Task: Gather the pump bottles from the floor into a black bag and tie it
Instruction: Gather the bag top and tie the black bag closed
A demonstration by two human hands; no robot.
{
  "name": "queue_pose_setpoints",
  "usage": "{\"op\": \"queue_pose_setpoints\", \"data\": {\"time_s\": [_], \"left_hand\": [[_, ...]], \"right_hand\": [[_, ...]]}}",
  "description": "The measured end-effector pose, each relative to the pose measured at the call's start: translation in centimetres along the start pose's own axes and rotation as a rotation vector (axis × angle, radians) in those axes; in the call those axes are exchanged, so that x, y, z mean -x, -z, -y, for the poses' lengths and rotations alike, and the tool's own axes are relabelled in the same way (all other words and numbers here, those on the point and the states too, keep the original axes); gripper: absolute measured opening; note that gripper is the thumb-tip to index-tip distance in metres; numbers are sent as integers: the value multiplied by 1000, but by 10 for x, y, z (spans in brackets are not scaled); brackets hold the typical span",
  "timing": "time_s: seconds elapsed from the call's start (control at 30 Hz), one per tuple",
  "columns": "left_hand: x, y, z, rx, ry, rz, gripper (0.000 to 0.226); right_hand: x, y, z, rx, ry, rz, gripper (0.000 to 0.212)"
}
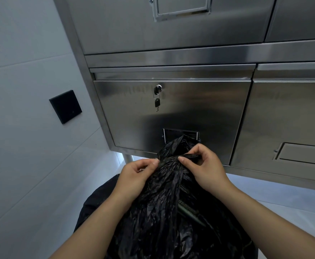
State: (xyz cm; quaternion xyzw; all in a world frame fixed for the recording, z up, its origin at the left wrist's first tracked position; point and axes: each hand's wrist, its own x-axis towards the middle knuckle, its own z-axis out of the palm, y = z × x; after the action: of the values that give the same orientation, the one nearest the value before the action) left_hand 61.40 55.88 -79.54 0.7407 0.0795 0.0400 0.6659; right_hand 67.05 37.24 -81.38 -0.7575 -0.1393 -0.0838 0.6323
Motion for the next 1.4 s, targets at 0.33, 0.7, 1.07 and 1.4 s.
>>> {"op": "queue_pose_setpoints", "data": {"time_s": [0.33, 0.7, 1.07, 1.4], "left_hand": [[-3, -2, 0, -160, -86, 38, 24], [-4, 13, 2, -489, -8, 221, 17], [-9, 9, -4, -11, 31, -48, 20], [-10, 14, -3, -290, 33, 47, 16]], "right_hand": [[7, -3, 6, 76, 58, 209, 23], [11, 0, 9, 157, 6, 329, 21], [9, 1, 13, 113, 45, 376, 22], [12, -2, 14, 205, 52, 362, 18]]}}
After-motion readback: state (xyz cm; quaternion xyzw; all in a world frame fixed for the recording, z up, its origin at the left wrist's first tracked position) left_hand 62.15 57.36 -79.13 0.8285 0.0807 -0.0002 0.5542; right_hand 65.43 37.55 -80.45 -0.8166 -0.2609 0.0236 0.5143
